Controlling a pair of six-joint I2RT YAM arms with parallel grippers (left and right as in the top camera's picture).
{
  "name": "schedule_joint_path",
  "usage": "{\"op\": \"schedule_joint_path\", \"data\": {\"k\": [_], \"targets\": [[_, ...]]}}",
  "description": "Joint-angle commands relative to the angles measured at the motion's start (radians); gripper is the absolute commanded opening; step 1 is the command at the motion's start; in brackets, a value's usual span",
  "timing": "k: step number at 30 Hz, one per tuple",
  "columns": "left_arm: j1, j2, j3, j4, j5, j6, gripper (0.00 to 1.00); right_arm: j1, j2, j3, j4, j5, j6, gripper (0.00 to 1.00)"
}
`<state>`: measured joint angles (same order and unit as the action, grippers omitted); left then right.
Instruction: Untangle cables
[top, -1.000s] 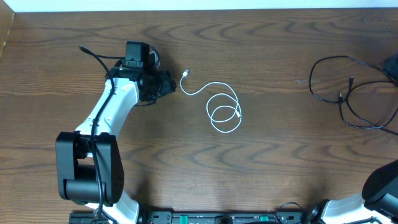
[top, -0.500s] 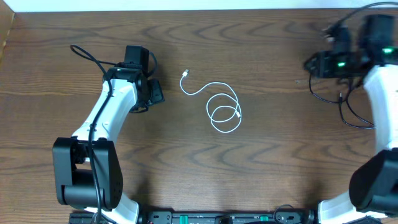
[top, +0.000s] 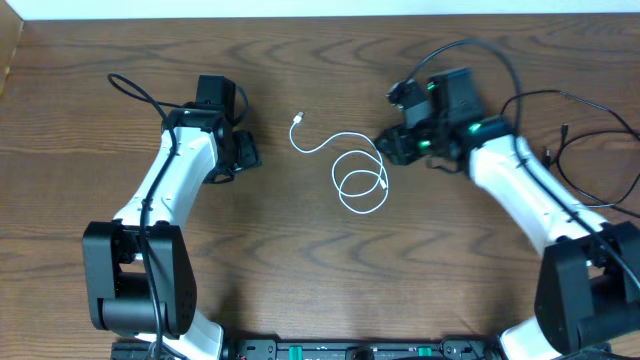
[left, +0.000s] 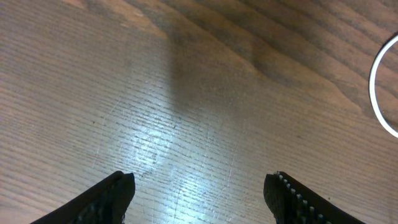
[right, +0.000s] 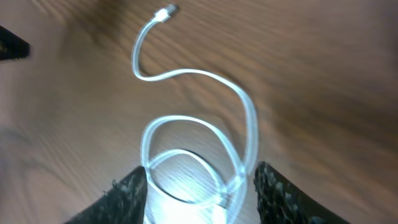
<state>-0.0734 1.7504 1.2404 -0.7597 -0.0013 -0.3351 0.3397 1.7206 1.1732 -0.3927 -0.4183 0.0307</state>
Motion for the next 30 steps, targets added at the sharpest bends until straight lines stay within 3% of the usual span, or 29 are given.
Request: {"op": "schedule_joint_path", "data": {"k": [1, 7, 19, 21, 22, 25, 30], "targets": [[0.005, -0.018, 0.007, -0.006, -0.014, 0.013, 0.72, 0.065, -0.008, -0.076, 0.12, 0.012, 0.349, 0.5], [0.005, -0.018, 0.007, -0.008, -0.014, 0.013, 0.72, 0.14, 0.018, -0.157, 0.222, 0.141, 0.662, 0.49], [0.005, -0.018, 0.007, -0.011, -0.014, 0.013, 0.72, 0.204, 0.206, -0.158, 0.389, 0.146, 0.789, 0.46], [0.005, -0.018, 0.007, -0.01, -0.014, 0.013, 0.72, 0.206, 0.243, -0.158, 0.468, 0.146, 0.8, 0.4], [0.005, -0.018, 0.007, -0.011, -0.014, 0.013, 0.72, 0.208, 0.273, -0.158, 0.536, 0.143, 0.799, 0.28], [0.005, -0.018, 0.007, -0.011, -0.014, 0.012, 0.72, 0.216, 0.328, -0.158, 0.651, 0.143, 0.799, 0.25], [0.005, -0.018, 0.007, -0.014, -0.007, 0.012, 0.72, 0.226, 0.376, -0.158, 0.745, 0.128, 0.797, 0.03]]}}
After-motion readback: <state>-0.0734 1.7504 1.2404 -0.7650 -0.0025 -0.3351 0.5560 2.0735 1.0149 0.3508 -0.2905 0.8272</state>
